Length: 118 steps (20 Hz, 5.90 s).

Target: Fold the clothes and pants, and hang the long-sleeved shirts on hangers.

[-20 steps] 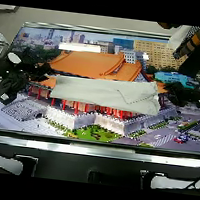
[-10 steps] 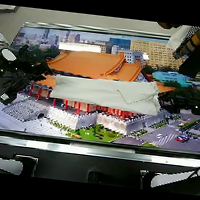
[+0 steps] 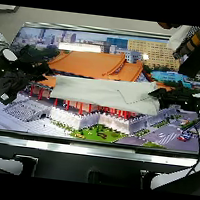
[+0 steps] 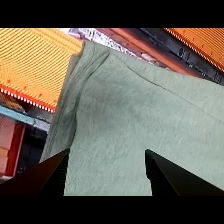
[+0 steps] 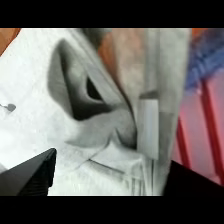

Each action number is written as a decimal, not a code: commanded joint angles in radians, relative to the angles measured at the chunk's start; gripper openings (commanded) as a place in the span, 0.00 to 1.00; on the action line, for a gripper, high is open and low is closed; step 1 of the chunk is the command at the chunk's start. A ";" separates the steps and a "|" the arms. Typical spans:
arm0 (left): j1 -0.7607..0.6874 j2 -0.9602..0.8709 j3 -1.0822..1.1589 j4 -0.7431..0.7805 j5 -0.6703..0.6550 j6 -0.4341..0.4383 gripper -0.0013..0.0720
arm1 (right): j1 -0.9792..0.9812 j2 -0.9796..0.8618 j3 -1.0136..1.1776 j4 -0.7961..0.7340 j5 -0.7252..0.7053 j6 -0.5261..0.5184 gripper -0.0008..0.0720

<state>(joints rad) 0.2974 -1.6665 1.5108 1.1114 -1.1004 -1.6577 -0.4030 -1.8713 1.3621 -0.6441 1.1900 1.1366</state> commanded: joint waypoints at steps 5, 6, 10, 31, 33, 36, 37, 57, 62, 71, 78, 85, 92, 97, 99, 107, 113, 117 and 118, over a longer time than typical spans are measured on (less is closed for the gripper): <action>-0.038 -0.001 0.001 -0.031 0.001 0.001 0.19 | 0.081 0.029 0.000 -0.023 -0.105 0.024 0.06; -0.051 -0.001 0.001 -0.052 0.007 0.001 0.06 | 0.081 0.056 0.000 -0.051 -0.107 0.058 0.06; -0.176 -0.027 0.001 -0.151 0.076 -0.005 0.05 | 0.082 0.192 0.063 -0.287 0.029 0.272 0.06; -0.946 -0.641 0.559 -0.668 0.412 -0.274 0.05 | 0.082 0.550 0.380 -0.494 0.325 0.358 0.06; -0.968 -0.649 0.558 -0.668 0.405 -0.273 0.05 | 0.082 0.551 0.380 -0.492 0.321 0.348 0.06; -0.956 -0.641 0.558 -0.668 0.373 -0.258 0.05 | 0.082 0.550 0.380 -0.488 0.284 0.341 0.06; -0.936 -0.632 0.558 -0.667 0.336 -0.240 0.05 | 0.082 0.548 0.380 -0.475 0.271 0.340 0.06; -0.021 0.016 0.558 -0.072 -0.409 -0.193 0.05 | 0.821 0.101 0.380 -0.527 -0.077 0.575 0.06; 0.006 0.021 0.529 -0.075 -0.454 -0.156 0.05 | 0.821 0.064 0.382 -0.426 -0.140 0.595 0.52; -0.006 0.021 0.507 -0.075 -0.452 -0.148 0.05 | 0.518 0.212 0.489 -0.406 0.117 0.526 0.88; -0.006 0.018 0.507 -0.063 -0.452 -0.137 0.06 | 0.094 0.206 0.179 -0.236 0.236 0.304 0.88; -0.006 -0.002 0.507 -0.063 -0.451 -0.136 0.06 | 0.144 0.093 -0.053 -0.140 0.070 0.172 0.84; -0.006 -0.019 0.507 -0.063 -0.451 -0.134 0.06 | 0.227 0.043 -0.047 0.016 -0.039 0.142 0.34; -0.006 -0.019 0.507 -0.064 -0.452 -0.121 0.06 | 0.222 0.053 0.082 0.020 -0.040 0.216 0.06; -0.006 -0.019 0.507 -0.063 -0.452 -0.122 0.06 | 0.196 0.053 0.182 -0.036 -0.067 0.305 0.06; -0.006 -0.019 0.507 -0.063 -0.452 -0.122 0.06 | -0.155 0.087 0.330 -0.075 -0.202 0.575 0.06; -0.006 -0.019 0.507 -0.063 -0.454 -0.122 0.06 | -0.438 0.175 0.328 -0.260 -0.094 0.747 0.06; -0.006 -0.019 0.507 -0.063 -0.454 -0.122 0.06 | -0.525 0.257 0.262 -0.669 0.100 0.849 0.06; -0.006 -0.019 0.507 -0.063 -0.454 -0.122 0.06 | -0.543 0.283 0.218 -0.724 0.124 0.851 0.06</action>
<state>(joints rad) 0.2920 -1.6852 2.0178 1.0481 -1.5536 -1.7798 -0.8803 -1.6459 1.6428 -1.1076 1.1950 1.9163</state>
